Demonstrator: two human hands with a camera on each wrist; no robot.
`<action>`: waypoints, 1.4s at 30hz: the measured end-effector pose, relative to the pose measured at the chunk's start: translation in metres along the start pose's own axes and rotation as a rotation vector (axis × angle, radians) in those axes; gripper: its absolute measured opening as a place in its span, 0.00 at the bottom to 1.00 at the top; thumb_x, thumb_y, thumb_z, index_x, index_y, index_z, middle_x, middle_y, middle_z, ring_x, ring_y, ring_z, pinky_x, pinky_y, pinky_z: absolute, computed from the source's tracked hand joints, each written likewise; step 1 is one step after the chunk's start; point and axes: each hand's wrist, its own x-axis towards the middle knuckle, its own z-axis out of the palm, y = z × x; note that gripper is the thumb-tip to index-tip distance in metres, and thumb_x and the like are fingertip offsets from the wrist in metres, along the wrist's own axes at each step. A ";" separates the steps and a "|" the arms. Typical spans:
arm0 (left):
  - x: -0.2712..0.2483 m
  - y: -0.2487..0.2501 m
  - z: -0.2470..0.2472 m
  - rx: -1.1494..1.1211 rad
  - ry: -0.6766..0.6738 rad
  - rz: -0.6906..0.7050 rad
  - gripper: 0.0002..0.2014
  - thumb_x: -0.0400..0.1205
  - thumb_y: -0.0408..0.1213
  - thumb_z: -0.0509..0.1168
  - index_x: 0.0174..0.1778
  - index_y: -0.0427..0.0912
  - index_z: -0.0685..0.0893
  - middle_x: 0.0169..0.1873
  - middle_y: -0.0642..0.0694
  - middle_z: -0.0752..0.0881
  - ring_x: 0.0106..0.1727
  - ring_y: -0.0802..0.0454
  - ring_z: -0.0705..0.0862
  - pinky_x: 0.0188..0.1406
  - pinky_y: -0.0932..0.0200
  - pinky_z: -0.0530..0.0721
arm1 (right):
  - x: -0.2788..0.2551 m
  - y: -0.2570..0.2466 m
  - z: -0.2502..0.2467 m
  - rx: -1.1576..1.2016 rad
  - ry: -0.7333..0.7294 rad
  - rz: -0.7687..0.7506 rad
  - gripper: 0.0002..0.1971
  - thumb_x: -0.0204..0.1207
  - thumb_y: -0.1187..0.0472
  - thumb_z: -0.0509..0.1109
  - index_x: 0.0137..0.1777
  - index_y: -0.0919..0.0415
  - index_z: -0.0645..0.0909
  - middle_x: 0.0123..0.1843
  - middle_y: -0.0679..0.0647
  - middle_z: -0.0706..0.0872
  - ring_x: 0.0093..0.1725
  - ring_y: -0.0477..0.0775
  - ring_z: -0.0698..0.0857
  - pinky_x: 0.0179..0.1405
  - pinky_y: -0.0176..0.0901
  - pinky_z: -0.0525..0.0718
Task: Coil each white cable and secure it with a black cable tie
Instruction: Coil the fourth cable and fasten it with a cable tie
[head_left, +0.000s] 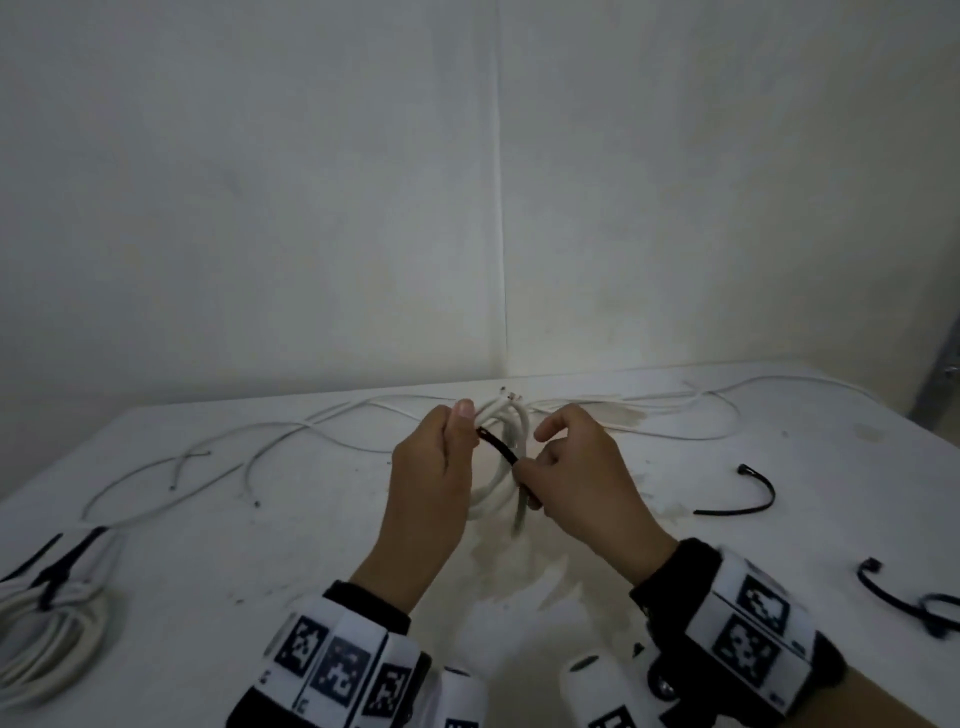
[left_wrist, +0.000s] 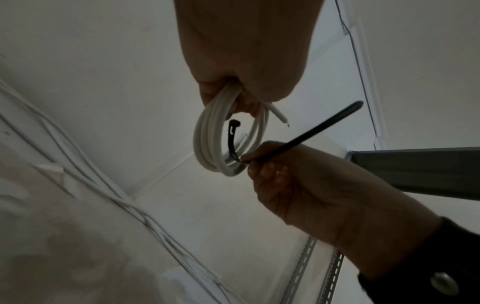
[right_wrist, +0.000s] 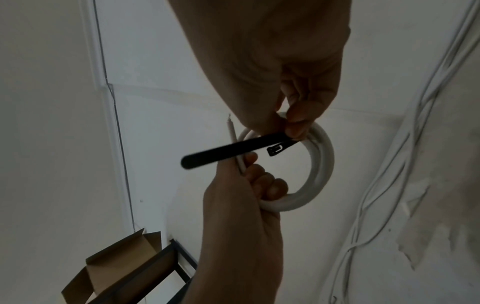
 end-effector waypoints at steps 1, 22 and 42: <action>-0.002 -0.001 0.000 0.005 -0.009 0.016 0.17 0.82 0.49 0.51 0.31 0.47 0.74 0.21 0.53 0.70 0.22 0.60 0.71 0.22 0.67 0.67 | 0.001 -0.001 0.003 0.041 0.010 0.004 0.13 0.70 0.69 0.69 0.40 0.55 0.67 0.26 0.55 0.80 0.13 0.40 0.74 0.14 0.27 0.69; 0.011 0.002 0.005 -0.369 -0.093 -0.172 0.13 0.85 0.40 0.51 0.43 0.48 0.82 0.18 0.52 0.65 0.17 0.63 0.63 0.16 0.72 0.64 | -0.013 0.009 -0.007 0.142 -0.279 -0.398 0.10 0.72 0.63 0.69 0.47 0.48 0.86 0.42 0.38 0.86 0.47 0.45 0.86 0.49 0.41 0.86; 0.007 -0.001 0.005 -0.533 -0.124 -0.354 0.21 0.86 0.45 0.48 0.38 0.46 0.85 0.15 0.56 0.63 0.18 0.59 0.60 0.17 0.66 0.61 | -0.007 -0.005 0.004 0.216 -0.126 -0.361 0.19 0.76 0.59 0.68 0.24 0.44 0.76 0.22 0.41 0.79 0.24 0.44 0.79 0.27 0.34 0.79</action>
